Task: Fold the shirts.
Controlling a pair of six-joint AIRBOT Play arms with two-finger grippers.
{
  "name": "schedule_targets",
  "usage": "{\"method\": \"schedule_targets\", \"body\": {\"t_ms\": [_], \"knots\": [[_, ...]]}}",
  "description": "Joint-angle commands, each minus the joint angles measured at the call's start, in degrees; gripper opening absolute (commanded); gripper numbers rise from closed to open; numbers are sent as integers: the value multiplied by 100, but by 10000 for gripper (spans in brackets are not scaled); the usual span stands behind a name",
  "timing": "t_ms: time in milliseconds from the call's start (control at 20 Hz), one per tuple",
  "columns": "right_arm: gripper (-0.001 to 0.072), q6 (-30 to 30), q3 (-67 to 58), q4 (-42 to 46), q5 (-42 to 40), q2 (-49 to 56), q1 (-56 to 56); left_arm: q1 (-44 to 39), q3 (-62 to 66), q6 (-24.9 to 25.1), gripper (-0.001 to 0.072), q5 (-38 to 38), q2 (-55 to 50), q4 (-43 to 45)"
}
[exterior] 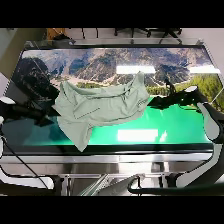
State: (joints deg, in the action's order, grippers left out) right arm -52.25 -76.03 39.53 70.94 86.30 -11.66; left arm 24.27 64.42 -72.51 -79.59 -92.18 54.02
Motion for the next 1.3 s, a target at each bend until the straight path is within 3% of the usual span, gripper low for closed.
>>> {"method": "schedule_targets", "body": {"t_ms": [0, 150, 200, 250, 300, 350, 400, 750, 950, 1050, 1250], "knots": [[459, 42, 249, 94, -155, 50, 337, -173, -1178, 208, 686, 782, 269, -24], [456, 44, 247, -20, -387, 74, 566, -551, -1423, 216, 673, 1338, 269, -181], [404, 72, 247, -190, -402, 74, 586, -654, -1366, 229, 514, 1410, 269, -286], [231, 240, 247, -479, -321, 72, 603, -739, -1252, 260, 331, 1401, 271, -354], [194, 343, 245, -767, -195, 66, 603, -811, -1073, 260, 141, 1331, 271, -382], [71, 468, 238, -1049, -9, 31, 603, -870, -841, 262, 18, 1178, 271, -437], [18, 529, 212, -1165, 101, -61, 603, -916, -579, 262, 18, 953, 299, -461], [17, 424, -931, -1882, 195, -2374, 50, -901, 1926, 146, 15, 129, 2308, -662], [17, 376, -2389, -1851, -280, -3707, -72, -901, 4153, 101, 15, 914, 3744, -844], [17, 374, -3008, -1648, -662, -4083, -72, -901, 5169, 98, 15, 1325, 4181, -437], [17, 334, -3698, -1099, -1043, -4369, -72, -901, 5637, 162, 15, 1840, 4721, 501]]}}
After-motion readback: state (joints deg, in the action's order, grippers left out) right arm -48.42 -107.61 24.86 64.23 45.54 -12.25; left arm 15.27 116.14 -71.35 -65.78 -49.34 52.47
